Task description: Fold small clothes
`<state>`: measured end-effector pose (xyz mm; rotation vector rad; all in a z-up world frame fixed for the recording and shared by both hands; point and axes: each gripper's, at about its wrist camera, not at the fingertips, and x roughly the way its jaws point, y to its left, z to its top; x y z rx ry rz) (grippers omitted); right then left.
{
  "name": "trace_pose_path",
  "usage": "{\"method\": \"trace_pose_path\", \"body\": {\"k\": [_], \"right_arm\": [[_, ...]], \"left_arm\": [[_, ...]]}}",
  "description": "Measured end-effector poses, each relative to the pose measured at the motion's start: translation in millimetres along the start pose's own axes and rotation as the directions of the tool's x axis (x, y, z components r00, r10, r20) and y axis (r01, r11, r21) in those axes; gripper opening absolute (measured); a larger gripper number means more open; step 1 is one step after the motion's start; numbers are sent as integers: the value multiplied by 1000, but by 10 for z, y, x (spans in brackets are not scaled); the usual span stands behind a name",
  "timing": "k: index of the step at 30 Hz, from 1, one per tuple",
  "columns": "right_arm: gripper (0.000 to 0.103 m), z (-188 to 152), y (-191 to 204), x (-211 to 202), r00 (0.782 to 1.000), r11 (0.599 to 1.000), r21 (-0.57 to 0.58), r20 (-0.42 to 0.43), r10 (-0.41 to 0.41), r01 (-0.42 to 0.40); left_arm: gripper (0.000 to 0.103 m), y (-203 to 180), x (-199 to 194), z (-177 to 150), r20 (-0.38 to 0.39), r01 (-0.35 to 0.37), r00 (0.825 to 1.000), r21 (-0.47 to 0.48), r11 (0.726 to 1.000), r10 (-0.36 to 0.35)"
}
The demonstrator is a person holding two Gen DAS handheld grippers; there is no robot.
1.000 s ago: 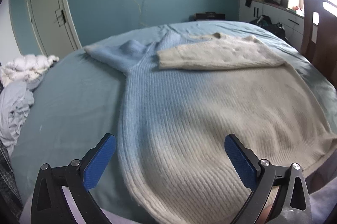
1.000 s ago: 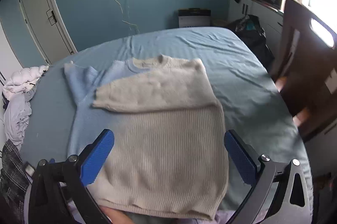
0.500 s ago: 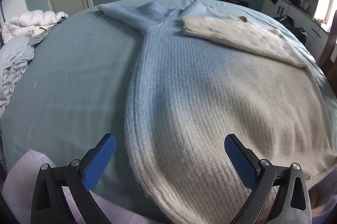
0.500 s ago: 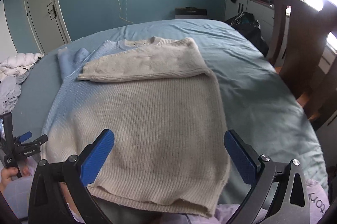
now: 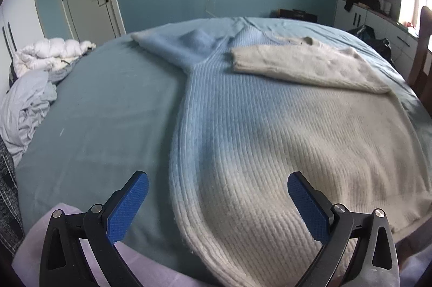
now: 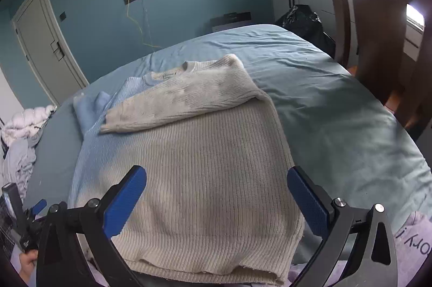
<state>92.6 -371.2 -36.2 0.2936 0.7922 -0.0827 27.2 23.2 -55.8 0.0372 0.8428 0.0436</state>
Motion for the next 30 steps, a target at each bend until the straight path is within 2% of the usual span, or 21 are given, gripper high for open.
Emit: {"method": "trace_pose_path", "body": {"k": [8,12,15,19,24,26,30], "right_arm": [[102,-125,236,-124,1000,999,-44,13,-25,26],[102,-82,348,-43,1000,999,-40,6,12,-11],[102,-3,460,177,999,999,-9,-3,46,-46],[102,37,605,682,990,993,28,-79,112,-111],[102,16,531,1186,982,989,63,-125,139,-132],[102,-19,527,1312,976,987,63,-156,153,-145],[102,-108,598,1414,962,985,9,-212,172,-174]], "left_arm": [[103,75,-52,108,8,8,1000,-35,999,-7],[103,247,-47,168,-16,32,999,-103,994,-34],[103,363,28,213,-64,32,997,-138,990,-41],[103,514,44,316,-80,3,997,-147,989,-15],[103,816,112,582,-102,-108,990,-123,986,96],[103,980,247,709,-123,-118,987,-144,982,101],[103,1381,817,1094,-192,-103,980,-223,969,60]]}}
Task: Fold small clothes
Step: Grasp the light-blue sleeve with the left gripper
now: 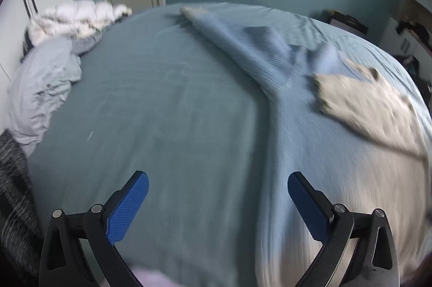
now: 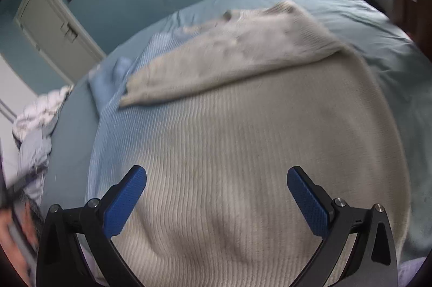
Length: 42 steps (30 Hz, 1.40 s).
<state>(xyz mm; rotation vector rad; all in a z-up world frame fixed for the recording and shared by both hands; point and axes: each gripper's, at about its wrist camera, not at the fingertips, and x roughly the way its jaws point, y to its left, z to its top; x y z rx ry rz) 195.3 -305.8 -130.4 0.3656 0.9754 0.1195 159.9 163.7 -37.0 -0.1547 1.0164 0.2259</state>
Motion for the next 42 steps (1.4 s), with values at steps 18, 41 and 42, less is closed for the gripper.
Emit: {"method": "trace_pose_path", "body": {"k": [18,41,42], "right_arm": [[102,-86,-70,434,998,997,-76,-57,-7,3],[102,-177,-153,431,997,1000,-31,-78,-4,2],[102,-174,-152,452,997,1000,-31,-81,-6,3]], "left_arm": [[48,-74,2410,2022,-125,61,983,-477,877,-136],[103,-1246,1475,1709,55,313,949,-71,947,-310],[103,-1003,1586,1801,58,252,967,-108,962,-247]]}}
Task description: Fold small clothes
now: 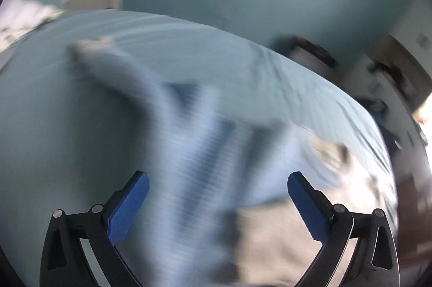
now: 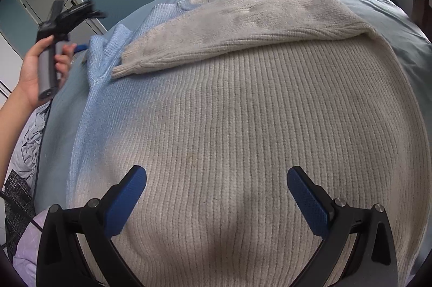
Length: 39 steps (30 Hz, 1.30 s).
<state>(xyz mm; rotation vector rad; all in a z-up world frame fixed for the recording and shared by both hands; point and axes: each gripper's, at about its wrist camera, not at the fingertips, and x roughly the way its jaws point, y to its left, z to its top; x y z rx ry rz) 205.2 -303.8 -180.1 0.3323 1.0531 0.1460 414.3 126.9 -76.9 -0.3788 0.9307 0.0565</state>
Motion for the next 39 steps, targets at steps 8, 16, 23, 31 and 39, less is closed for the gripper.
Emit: {"method": "trace_pose_path", "body": {"k": [8,16,23,31,39], "right_arm": [[102,-1,92,124,999,998,-45,-2,-33,33],[102,-4,148,156,998,994,-91,30,-51,53],[102,8,47,254,998,997,-46,-14,-55,54],[102,-5,48,198,999,998,-31,-11,-50,50],[102,-28,110,116,999,998,-39,6,-51,51]], "left_arm": [[98,1500,710,726,-50,-204,979,-315,927,199],[64,1492,1440,1061,-78,-135,991,-541,830,109],[10,456,736,1235,186,-352,879,-369,860,440],[86,-1813,508,-112,388,-401,902,592,699,188],[103,-1680,454,-1235,125,-140,989,704,696,72]]}}
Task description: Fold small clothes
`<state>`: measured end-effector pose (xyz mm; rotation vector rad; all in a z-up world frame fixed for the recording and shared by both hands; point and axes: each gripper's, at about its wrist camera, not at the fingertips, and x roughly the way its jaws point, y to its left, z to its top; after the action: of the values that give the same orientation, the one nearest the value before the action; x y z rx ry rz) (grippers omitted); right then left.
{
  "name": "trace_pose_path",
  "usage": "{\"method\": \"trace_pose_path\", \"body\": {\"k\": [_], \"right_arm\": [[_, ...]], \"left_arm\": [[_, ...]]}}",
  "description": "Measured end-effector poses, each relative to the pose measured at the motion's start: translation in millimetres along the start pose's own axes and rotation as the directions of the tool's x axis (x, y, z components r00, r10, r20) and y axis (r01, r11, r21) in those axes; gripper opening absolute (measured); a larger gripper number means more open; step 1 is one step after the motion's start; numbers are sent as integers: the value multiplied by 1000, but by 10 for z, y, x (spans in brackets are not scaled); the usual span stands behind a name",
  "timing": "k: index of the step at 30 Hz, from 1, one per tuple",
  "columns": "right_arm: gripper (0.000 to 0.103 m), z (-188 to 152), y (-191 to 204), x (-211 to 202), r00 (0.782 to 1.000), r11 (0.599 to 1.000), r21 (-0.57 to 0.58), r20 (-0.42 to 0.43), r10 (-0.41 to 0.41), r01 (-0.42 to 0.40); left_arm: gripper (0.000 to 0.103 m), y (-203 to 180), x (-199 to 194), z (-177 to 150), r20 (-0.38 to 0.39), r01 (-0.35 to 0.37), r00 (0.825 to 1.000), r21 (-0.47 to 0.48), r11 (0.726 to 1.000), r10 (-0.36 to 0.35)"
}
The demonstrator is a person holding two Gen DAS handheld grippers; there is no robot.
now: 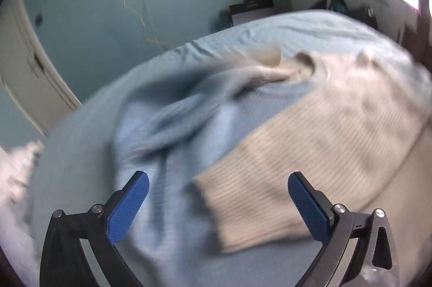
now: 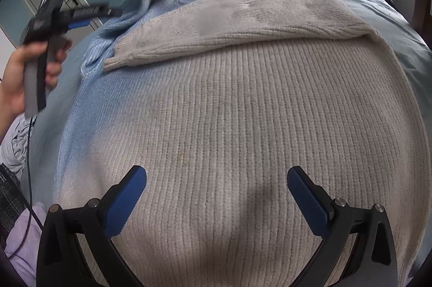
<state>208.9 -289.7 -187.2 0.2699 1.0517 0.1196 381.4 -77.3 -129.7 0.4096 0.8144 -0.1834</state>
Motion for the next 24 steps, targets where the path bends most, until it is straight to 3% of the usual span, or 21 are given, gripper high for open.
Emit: {"method": "trace_pose_path", "body": {"k": [5,9,11,18,19,20,21,22,23,24], "right_arm": [[102,-2,50,-19,1000,1000,-19,8,-1,1],[102,6,34,30,1000,1000,-19,-1,-5,5],[102,8,17,61,1000,1000,-13,-10,-7,7],[102,18,-15,122,1000,1000,-3,-28,0,0],[102,17,-16,126,1000,1000,-4,-28,1,-1],[102,15,-17,125,1000,1000,-4,-27,0,0],[102,12,-26,125,1000,1000,0,-28,-1,1],[102,1,-32,128,1000,1000,4,-29,0,0],[102,-4,-44,128,1000,1000,11,-31,3,-2],[102,-7,-59,127,999,1000,16,-33,5,-4]], "left_arm": [[103,410,450,158,14,-201,980,116,973,201],[103,443,889,506,-17,-145,988,171,975,150],[103,378,875,685,2,-144,989,198,970,147],[103,-370,1560,1237,-70,-102,990,259,961,124],[98,-426,1559,1282,-78,-93,990,276,957,119],[42,-471,1604,1301,-94,-84,989,281,956,114],[11,-425,1706,1355,-166,-57,981,237,970,98],[11,-296,1612,1393,-193,-34,979,168,985,66],[11,-75,1553,1454,-191,14,982,42,999,-6],[10,230,1430,1513,-158,44,986,-81,996,-56]]}}
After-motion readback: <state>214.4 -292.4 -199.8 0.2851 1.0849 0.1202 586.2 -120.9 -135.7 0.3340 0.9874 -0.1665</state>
